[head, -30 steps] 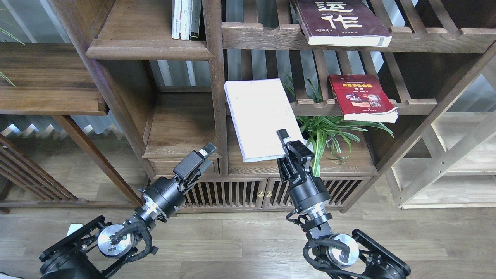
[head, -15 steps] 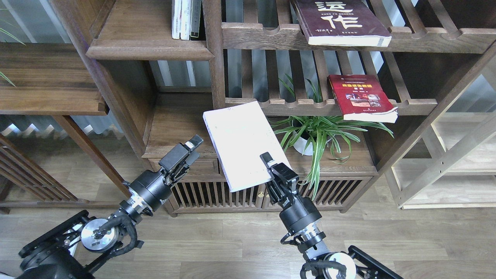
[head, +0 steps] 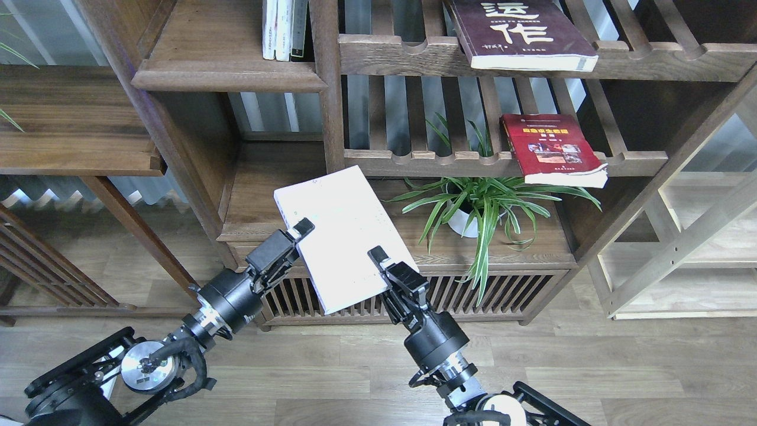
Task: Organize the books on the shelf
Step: 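Grasp the white book with the left gripper from the right gripper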
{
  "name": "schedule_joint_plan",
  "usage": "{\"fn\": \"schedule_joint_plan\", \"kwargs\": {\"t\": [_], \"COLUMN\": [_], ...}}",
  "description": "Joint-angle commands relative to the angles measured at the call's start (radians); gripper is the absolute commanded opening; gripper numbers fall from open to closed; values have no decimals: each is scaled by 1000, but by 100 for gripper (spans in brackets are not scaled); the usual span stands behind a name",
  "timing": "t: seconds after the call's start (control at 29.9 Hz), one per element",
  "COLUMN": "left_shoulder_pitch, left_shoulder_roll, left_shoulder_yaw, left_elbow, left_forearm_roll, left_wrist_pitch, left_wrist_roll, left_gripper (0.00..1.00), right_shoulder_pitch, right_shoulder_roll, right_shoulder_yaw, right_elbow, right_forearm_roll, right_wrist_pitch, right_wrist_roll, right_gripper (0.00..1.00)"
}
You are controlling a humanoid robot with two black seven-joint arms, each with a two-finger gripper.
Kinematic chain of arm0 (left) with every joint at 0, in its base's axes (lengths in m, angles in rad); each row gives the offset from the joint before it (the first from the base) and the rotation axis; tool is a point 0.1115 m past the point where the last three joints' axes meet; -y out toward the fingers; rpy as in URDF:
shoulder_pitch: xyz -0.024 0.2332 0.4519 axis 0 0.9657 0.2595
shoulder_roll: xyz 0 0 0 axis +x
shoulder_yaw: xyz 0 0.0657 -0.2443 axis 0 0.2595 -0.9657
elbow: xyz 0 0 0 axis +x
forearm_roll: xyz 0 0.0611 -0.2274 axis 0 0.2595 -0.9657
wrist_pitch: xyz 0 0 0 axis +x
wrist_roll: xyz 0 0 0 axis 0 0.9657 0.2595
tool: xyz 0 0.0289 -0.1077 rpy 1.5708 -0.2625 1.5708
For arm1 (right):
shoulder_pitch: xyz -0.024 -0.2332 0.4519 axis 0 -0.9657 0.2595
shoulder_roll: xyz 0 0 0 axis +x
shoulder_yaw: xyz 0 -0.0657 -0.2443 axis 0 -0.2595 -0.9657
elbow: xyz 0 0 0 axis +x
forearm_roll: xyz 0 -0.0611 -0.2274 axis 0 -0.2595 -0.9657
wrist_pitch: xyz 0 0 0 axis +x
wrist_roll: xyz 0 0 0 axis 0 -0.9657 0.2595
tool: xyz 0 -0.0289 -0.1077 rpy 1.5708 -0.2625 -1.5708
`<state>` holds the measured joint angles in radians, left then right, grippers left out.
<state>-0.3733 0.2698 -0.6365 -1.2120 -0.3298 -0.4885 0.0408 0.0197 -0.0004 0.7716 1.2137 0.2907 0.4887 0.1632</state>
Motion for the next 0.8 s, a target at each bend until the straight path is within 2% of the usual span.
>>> {"fn": "schedule_joint_plan", "kwargs": {"t": [0.0,0.2,0.27,0.57,0.67,0.77], "left_shoulder_pitch": [1,1,1,7,13,16], "left_shoulder_roll": [2,2,5,12,14,14], "left_shoulder_yaw": [23,26,26,26,26,31], "left_elbow": [-14,-30,-40,-38,-38,-38], "left_forearm_roll": [1,0,0,1,1,1], "left_wrist_pitch": [0,0,0,0,0,0], "left_wrist_roll": [16,27,25,27,27,27], "left_gripper": [82,76,70,51,41,35], "right_shoulder_pitch": [0,-1,-3,-3,-3,-1], "right_shoulder_roll": [0,0,0,0,0,0], "right_shoulder_yaw": [0,-2,-2,-2,-2,-2], "right_elbow": [-3,-3,-6,-6,-6,-6], "right_forearm_roll": [-1,-4,-15,-21,-21,-22], "right_wrist_pitch": [0,0,0,0,0,0], "right_wrist_roll": [-7,-14,-24,-39,-39,-39], "right_gripper": [4,4,4,4,4,4]}}
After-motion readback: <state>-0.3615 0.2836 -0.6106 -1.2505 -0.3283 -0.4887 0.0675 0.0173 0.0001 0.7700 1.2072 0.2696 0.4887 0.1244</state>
